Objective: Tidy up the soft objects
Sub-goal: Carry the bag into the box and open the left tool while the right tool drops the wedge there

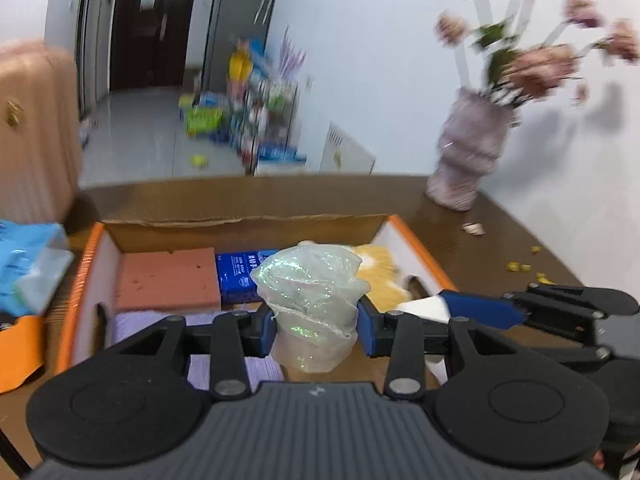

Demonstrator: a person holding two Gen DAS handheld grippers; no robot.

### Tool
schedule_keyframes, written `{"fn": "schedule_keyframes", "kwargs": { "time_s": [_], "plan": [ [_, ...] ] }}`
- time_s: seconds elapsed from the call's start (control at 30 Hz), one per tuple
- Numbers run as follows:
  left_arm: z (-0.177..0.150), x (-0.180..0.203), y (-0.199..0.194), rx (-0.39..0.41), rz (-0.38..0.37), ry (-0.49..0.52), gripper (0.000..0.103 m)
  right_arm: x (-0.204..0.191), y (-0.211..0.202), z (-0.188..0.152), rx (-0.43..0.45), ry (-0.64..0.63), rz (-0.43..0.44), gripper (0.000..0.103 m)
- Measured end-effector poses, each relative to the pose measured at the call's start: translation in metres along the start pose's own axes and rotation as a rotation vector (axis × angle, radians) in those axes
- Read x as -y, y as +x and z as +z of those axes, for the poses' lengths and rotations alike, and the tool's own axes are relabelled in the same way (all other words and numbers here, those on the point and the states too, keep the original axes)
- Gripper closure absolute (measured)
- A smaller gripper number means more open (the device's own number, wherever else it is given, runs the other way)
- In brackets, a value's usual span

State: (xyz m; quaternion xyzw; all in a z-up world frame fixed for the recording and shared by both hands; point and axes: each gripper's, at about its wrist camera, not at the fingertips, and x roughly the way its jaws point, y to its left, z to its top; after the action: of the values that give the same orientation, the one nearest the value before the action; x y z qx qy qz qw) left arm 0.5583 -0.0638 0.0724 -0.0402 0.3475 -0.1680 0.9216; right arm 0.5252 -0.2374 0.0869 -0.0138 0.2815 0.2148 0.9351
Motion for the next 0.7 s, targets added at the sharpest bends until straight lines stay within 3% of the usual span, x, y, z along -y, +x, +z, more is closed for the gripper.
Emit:
{"fn": "schedule_keyframes", "kwargs": {
  "time_s": [0.13,0.27,0.33,0.37,0.4,0.43,0.57,0.7],
  "plan": [
    [0.01,-0.018,0.056,-0.086,-0.007,-0.037,0.056,0.007,0.065,0.012,-0.111,-0.044,-0.027,0.069],
    [0.014,-0.033,0.086,-0.183,0.013,-0.084,0.05,0.007,0.099,0.007,-0.189,-0.126,-0.075,0.059],
    [0.013,-0.037,0.083,-0.161,0.012,-0.083,0.04,0.006,0.1,0.004,-0.192,-0.152,-0.085,0.056],
    [0.012,-0.038,0.082,-0.161,-0.013,-0.086,0.023,0.006,0.102,0.005,-0.203,-0.156,-0.075,0.044],
    [0.011,-0.039,0.081,-0.168,-0.044,-0.092,0.018,0.005,0.102,0.005,-0.215,-0.16,-0.051,0.038],
    [0.01,-0.038,0.078,-0.172,-0.057,-0.084,0.018,0.004,0.101,0.005,-0.222,-0.164,-0.035,0.031],
    [0.008,-0.035,0.067,-0.151,-0.028,-0.054,0.018,-0.001,0.092,0.008,-0.19,-0.194,-0.039,0.03],
    [0.016,-0.036,0.03,-0.095,-0.014,-0.052,0.018,-0.001,0.059,0.024,-0.151,-0.185,-0.046,0.03]
  ]
}}
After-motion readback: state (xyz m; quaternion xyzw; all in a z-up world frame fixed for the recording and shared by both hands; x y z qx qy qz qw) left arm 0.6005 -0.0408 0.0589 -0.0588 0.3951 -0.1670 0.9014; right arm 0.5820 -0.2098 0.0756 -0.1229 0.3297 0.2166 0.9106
